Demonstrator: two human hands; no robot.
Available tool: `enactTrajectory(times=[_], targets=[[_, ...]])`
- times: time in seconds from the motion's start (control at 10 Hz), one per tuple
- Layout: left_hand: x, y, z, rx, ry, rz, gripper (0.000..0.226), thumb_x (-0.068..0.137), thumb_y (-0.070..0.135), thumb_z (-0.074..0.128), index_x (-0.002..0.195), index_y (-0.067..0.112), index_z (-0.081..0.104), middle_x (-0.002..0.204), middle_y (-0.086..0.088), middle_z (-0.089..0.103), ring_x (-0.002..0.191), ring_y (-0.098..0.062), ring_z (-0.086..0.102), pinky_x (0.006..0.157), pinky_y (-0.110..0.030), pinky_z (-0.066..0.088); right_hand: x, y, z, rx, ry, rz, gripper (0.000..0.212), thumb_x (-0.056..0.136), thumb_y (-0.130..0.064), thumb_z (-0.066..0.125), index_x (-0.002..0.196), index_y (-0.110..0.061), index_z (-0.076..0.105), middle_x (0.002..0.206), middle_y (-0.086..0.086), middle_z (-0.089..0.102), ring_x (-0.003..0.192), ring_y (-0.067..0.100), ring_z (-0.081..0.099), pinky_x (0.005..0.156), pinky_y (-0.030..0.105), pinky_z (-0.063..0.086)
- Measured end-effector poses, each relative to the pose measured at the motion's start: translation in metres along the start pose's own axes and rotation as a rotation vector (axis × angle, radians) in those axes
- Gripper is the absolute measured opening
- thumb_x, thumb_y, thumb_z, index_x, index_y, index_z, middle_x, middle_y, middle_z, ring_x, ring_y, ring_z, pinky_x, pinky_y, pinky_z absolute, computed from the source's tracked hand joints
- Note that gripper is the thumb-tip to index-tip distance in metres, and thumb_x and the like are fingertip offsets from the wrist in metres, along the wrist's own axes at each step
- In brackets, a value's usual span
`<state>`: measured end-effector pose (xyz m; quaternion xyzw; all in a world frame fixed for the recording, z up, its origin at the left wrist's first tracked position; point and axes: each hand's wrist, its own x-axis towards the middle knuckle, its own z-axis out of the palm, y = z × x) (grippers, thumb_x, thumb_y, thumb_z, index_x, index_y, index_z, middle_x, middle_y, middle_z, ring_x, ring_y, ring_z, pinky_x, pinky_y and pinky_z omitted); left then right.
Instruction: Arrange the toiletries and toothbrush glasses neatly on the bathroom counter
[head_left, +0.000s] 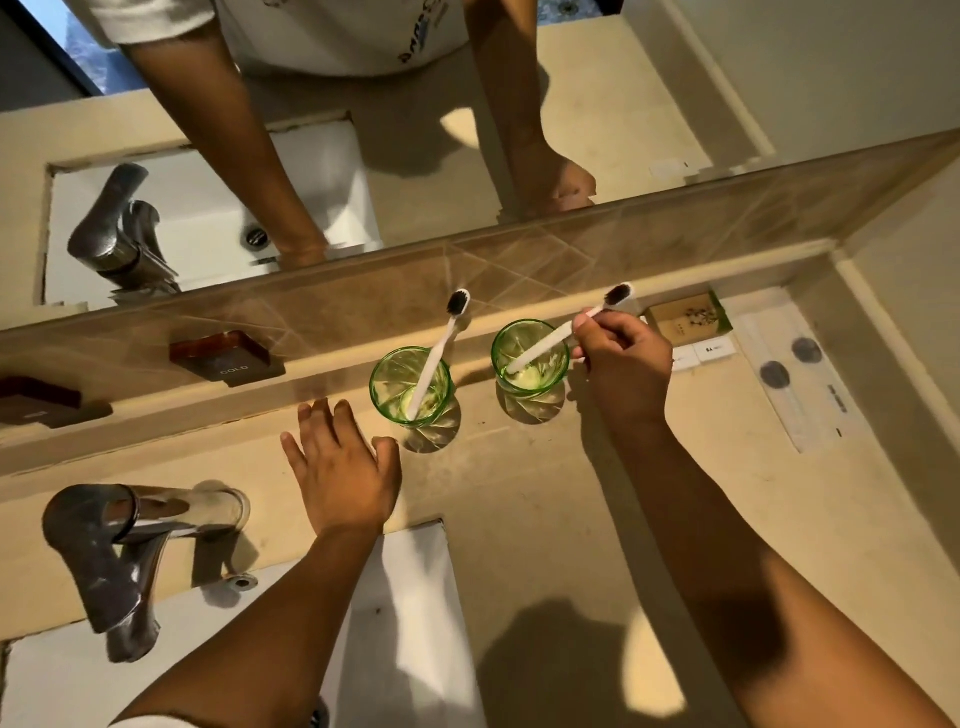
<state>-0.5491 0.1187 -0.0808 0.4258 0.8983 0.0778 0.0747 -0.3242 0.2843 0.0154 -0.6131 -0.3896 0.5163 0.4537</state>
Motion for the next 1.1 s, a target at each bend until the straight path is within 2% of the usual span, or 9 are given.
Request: enactTrajectory(times=[0.1,0.3,0.6,0.7,0.9,1.0,1.1], targets=[[-0.001,0.003,0.000,-0.004,0.009,-0.015,0.060,0.091,0.039,0.045,0.143,0.009,0.041,0.157,-0.019,0.035,0.151,-0.034,0.021,0.124,-0.057,0.011,0.008,-0.003,0.004,-0.001,-0.049,-0.012,0.011,0.091,-0.016,0.069,0.091,-0.010,0.078,0.067,0.008,0.061,0.057,0.013,0.054,0.047,0.022,0.045],[-0.001,0.004,-0.001,-0.026,0.046,-0.013,0.064,0.087,0.042,0.041,0.141,0.007,0.045,0.154,-0.020,0.038,0.150,-0.034,0.024,0.124,-0.056,0.012,0.011,-0.004,0.008,-0.024,-0.073,-0.019,0.011,0.091,-0.013,0.070,0.095,-0.009,0.080,0.067,0.009,0.060,0.059,0.011,0.054,0.057,0.017,0.048],[0.000,0.004,0.000,-0.015,0.065,-0.023,0.064,0.086,0.042,0.042,0.139,0.006,0.047,0.152,-0.020,0.042,0.148,-0.034,0.026,0.123,-0.057,0.015,0.016,0.001,0.012,-0.147,-0.061,-0.049,0.012,0.090,-0.018,0.070,0.093,-0.012,0.080,0.075,0.004,0.072,0.062,0.009,0.061,0.057,0.012,0.048],[0.000,0.005,0.001,-0.006,0.059,-0.028,0.064,0.086,0.042,0.043,0.139,0.007,0.047,0.152,-0.020,0.041,0.149,-0.033,0.025,0.123,-0.056,0.014,0.018,0.004,0.011,-0.208,-0.070,-0.086,0.014,0.089,-0.018,0.071,0.098,-0.011,0.080,0.085,0.002,0.077,0.072,0.007,0.067,0.059,0.007,0.047],[0.000,0.005,-0.001,-0.022,0.062,-0.024,0.065,0.087,0.043,0.043,0.140,0.007,0.047,0.152,-0.019,0.041,0.149,-0.033,0.025,0.124,-0.056,0.013,0.018,0.010,0.010,-0.207,-0.078,-0.090,0.020,0.088,-0.026,0.073,0.102,-0.013,0.079,0.091,0.000,0.077,0.082,0.011,0.070,0.062,0.008,0.050],[-0.002,0.006,0.000,-0.018,0.069,-0.015,0.065,0.087,0.043,0.043,0.141,0.007,0.047,0.153,-0.019,0.041,0.149,-0.033,0.025,0.124,-0.056,0.013,0.017,0.013,0.007,-0.192,-0.072,-0.070,0.023,0.092,-0.034,0.067,0.097,-0.015,0.078,0.086,-0.003,0.074,0.080,0.012,0.068,0.062,0.015,0.053],[0.000,0.004,0.003,-0.003,0.079,-0.025,0.064,0.088,0.042,0.043,0.141,0.007,0.047,0.153,-0.019,0.041,0.150,-0.033,0.024,0.124,-0.056,0.013,0.014,0.023,0.000,-0.168,-0.060,-0.025,0.037,0.096,-0.046,0.054,0.085,-0.016,0.072,0.074,0.000,0.066,0.070,0.016,0.061,0.062,0.038,0.055]])
